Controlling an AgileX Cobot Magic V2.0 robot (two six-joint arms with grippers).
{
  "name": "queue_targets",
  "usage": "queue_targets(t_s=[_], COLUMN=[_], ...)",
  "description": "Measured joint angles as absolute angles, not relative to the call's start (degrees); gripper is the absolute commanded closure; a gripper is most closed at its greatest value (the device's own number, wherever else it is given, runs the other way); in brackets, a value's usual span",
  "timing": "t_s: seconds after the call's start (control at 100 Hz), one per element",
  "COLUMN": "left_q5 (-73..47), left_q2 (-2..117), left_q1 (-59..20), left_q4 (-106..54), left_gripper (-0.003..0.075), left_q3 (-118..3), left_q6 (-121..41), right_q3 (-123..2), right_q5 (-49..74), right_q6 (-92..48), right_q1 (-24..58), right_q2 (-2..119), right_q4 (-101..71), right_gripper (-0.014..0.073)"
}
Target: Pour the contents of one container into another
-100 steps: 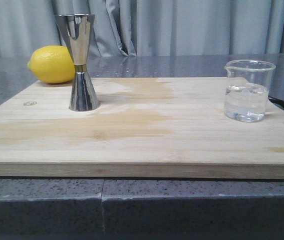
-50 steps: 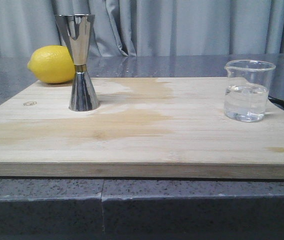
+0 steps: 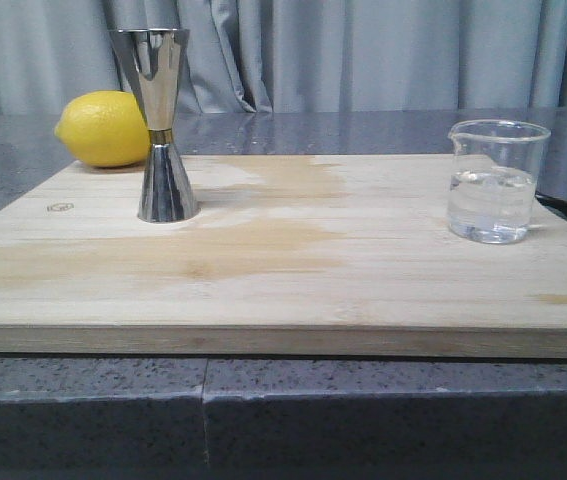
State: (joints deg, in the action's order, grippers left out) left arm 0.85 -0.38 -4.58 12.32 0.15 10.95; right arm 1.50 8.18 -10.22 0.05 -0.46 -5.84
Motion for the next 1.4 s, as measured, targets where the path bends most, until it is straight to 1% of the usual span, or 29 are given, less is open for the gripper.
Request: queue_targets(t_s=[1.11,1.25,1.4], left_q5=[1.7,2.2,5.6], left_q2=[-0.4,-0.4,-0.4], left_q1=[-4.6,-4.6,-4.6], left_q4=[12.3,9.8,5.6], left_gripper=[0.0739,0.0740,0.0740], left_q3=[0.1,0.1,0.0], left_q6=[10.9,10.9,12.1], right_q3=[1.5,1.5,1.5], right_q5=[6.3,4.7,-0.7], right_q6=[-10.2,-10.2,-10.2], right_q1=[0.0,0.0,0.0], right_q2=[-0.5,-0.5,-0.5], right_q4=[-6.6,-8.3,-11.3], right_gripper=[0.0657,0.0657,0.0657])
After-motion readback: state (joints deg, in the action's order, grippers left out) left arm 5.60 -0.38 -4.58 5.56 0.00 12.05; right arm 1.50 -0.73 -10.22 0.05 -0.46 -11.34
